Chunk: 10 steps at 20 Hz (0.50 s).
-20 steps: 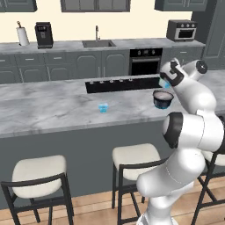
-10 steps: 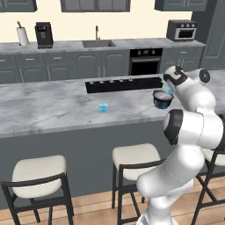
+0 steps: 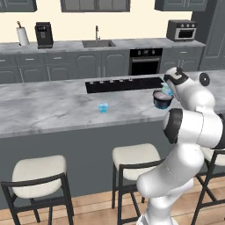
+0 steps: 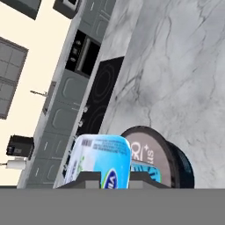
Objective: Stack the yogurt containers by placing the smaller containers on top of the larger containers.
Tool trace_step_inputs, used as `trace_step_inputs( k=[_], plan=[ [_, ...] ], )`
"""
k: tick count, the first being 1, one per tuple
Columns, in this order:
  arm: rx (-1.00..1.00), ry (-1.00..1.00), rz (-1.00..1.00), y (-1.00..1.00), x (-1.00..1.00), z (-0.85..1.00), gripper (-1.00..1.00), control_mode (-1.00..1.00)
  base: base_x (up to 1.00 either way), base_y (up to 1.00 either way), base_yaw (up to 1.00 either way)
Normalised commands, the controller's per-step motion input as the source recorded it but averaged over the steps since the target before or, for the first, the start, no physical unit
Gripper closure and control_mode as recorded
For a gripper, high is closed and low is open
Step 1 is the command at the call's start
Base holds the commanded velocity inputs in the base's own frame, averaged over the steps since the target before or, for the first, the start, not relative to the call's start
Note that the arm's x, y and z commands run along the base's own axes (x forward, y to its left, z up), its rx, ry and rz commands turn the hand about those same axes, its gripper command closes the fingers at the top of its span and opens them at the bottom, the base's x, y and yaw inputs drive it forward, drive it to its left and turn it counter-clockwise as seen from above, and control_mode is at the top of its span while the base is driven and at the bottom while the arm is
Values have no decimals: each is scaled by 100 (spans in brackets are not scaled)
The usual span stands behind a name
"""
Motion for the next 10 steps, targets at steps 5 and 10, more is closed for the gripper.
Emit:
trace_step_inputs(
  k=[5,10],
  plan=[
    [-1,0,-1,11,12,-9,100,-100,0,0,0],
    [-1,0,-2,4,24,-12,100,-100,0,0,0]
  ],
)
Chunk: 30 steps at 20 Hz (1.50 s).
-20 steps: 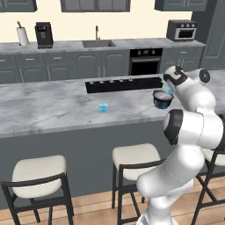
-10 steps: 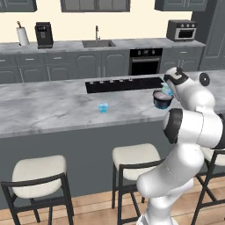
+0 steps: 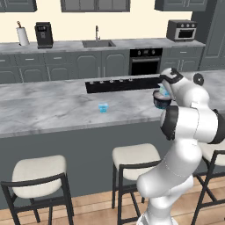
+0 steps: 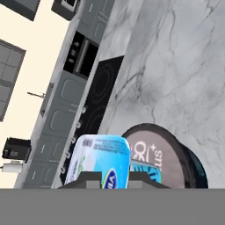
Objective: Stack the yogurt containers by placing the smaller containers on top of the larger containers.
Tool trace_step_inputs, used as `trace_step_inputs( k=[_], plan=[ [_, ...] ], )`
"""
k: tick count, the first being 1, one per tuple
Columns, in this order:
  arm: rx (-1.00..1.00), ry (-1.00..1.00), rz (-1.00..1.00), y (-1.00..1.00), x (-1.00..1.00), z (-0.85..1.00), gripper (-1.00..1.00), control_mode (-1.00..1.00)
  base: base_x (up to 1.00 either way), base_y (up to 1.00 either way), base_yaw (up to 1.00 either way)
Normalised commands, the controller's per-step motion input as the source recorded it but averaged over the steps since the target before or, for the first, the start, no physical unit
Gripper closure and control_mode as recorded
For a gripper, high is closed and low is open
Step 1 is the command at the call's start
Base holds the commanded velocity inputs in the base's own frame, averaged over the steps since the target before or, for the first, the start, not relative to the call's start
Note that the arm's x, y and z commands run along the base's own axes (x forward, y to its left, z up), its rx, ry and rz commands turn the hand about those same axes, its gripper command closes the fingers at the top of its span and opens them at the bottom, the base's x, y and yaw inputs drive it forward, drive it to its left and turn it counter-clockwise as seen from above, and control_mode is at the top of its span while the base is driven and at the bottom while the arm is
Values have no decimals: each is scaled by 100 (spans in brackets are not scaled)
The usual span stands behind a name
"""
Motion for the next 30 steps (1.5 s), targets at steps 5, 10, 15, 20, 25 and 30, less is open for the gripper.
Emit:
trace_step_inputs(
  k=[5,10,15,20,25,30],
  plan=[
    [0,0,-2,-3,27,-15,100,-100,0,0,0],
    [0,0,-1,-1,21,-16,100,-100,0,0,0],
    [0,0,0,-5,24,-21,100,-100,0,0,0],
    [-1,0,0,-13,13,-28,100,-100,0,0,0],
    [0,1,0,-3,-4,-3,100,-100,0,0,0],
    [0,-3,1,0,-38,-6,100,-100,0,0,0]
  ],
)
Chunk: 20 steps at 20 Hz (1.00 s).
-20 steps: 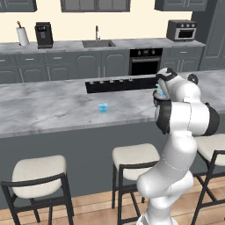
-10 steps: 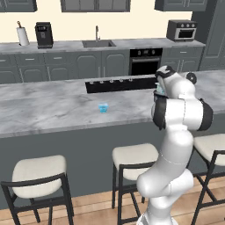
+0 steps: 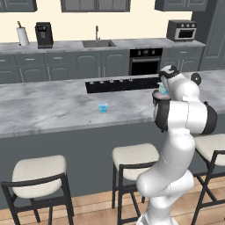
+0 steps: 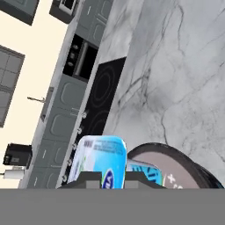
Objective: Stack the yogurt containers by placing the smaller containers on top of the larger containers.
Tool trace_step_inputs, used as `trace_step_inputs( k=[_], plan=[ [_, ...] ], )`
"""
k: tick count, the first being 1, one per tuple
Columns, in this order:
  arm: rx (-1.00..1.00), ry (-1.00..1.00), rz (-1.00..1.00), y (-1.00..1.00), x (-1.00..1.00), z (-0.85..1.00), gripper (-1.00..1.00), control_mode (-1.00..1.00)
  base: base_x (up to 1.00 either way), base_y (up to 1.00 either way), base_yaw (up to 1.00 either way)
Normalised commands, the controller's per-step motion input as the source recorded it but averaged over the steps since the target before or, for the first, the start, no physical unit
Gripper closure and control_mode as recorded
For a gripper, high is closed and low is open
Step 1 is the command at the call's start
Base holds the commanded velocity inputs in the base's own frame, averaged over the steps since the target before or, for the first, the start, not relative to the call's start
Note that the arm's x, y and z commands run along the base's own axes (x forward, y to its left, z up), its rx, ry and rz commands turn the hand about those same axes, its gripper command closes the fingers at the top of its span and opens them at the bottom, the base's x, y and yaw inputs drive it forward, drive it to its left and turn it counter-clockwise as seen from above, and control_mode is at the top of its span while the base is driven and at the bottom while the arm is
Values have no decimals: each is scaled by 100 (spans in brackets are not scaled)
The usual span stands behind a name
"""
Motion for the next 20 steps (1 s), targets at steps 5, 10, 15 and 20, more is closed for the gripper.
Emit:
trace_step_inputs(
  k=[5,10,15,20],
  plan=[
    [0,0,1,0,-9,-1,100,-100,0,0,0],
    [0,-2,-1,16,0,0,100,-100,0,0,0],
    [0,0,-1,18,0,-1,100,-100,0,0,0],
    [0,0,0,0,0,0,100,-100,0,0,0]
  ],
)
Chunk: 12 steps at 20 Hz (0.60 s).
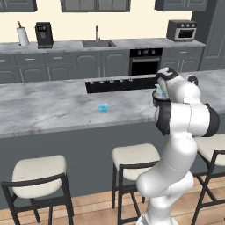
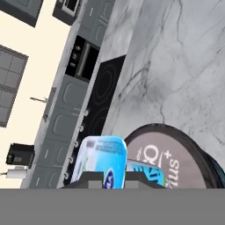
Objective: Stack the yogurt containers by placing the smaller containers on top of the larger containers.
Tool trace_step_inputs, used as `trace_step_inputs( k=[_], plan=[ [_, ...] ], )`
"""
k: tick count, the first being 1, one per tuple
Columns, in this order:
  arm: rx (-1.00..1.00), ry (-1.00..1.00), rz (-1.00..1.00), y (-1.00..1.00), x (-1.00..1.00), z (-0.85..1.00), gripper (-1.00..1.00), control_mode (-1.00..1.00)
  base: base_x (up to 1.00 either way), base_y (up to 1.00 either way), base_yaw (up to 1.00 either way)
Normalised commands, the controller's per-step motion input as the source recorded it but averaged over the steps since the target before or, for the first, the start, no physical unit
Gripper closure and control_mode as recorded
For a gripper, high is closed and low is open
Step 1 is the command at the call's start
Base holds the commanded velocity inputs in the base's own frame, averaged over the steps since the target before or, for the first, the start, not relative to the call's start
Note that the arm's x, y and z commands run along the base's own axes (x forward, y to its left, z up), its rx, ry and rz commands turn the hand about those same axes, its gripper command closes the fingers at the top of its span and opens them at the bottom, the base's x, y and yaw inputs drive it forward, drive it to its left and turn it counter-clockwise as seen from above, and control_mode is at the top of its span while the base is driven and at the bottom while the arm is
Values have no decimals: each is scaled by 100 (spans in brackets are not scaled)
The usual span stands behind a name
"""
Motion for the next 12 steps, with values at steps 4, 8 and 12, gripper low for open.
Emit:
trace_step_inputs(
  k=[4,8,12],
  plan=[
    [0,0,0,0,0,0,-100,-100,0,0,0],
    [0,0,0,0,-3,25,-100,-100,0,0,0],
    [0,6,0,0,-7,41,-100,-100,0,0,0]
  ],
)
